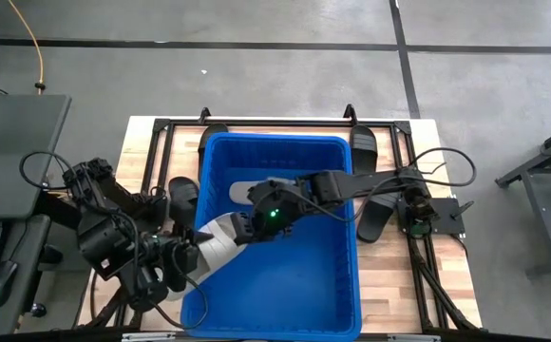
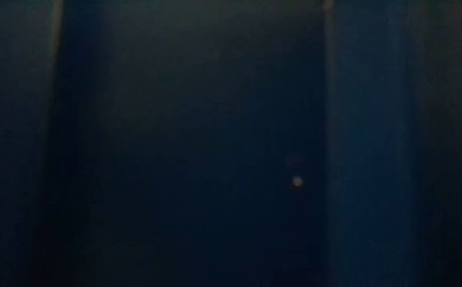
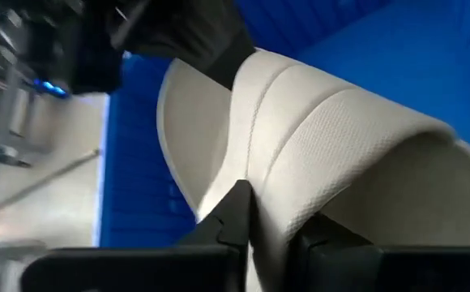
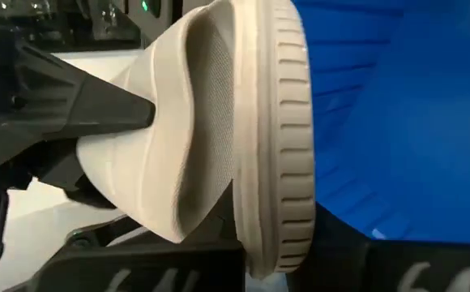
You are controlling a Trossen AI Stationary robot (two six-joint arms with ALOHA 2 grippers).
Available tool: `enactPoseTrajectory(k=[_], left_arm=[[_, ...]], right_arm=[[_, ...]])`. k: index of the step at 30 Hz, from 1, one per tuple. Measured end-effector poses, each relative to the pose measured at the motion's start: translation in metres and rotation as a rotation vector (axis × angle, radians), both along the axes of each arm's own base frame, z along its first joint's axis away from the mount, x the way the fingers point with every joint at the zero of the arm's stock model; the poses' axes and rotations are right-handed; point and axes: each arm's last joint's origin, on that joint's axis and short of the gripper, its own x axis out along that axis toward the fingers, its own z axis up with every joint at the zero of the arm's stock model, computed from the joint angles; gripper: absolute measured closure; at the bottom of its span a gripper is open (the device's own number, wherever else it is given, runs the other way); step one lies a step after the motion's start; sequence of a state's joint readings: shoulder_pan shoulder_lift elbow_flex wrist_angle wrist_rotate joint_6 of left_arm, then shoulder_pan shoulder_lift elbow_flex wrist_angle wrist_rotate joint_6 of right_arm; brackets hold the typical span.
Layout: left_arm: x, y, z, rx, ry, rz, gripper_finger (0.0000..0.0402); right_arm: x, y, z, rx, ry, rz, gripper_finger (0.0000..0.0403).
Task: Pick and place slides into bin
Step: Stack the gray slider on top of the gray slider in the blue bin
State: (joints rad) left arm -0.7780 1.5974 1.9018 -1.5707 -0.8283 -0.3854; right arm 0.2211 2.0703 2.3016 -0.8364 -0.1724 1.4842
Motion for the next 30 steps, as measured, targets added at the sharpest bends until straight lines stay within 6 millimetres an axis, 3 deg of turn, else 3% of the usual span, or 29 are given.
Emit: enactPoseTrajectory(k=[7, 14, 18, 21, 26, 30], left_arm=[[-0.003, -0.001, 0.0, -0.156, 0.031, 0.037, 0.0288], [-0.019, 0.015, 0.016, -0.279, -0.027, 0.088, 0.0191], [-0.044, 0.04, 0.037, -0.364, -0.118, 0.105, 0.017], [-0.068, 0.065, 0.041, -0.425, -0.197, 0.163, 0.0168], [-0.111, 0.107, 0.019, -0.532, -0.253, 0.256, 0.0167], [-0.133, 0.128, -0.005, -0.67, -0.317, 0.293, 0.0167]], right_arm=[[-0.015, -0.005, -0.009, -0.098, 0.163, -0.039, 0.0393], [-0.038, -0.013, 0.002, -0.181, 0.233, -0.098, 0.0394], [-0.048, -0.018, 0.011, -0.241, 0.229, -0.167, 0.0394], [-0.062, -0.024, 0.021, -0.285, 0.226, -0.235, 0.0394], [-0.072, -0.03, 0.034, -0.361, 0.178, -0.336, 0.0394], [-0.076, -0.036, 0.039, -0.388, 0.155, -0.455, 0.0396]])
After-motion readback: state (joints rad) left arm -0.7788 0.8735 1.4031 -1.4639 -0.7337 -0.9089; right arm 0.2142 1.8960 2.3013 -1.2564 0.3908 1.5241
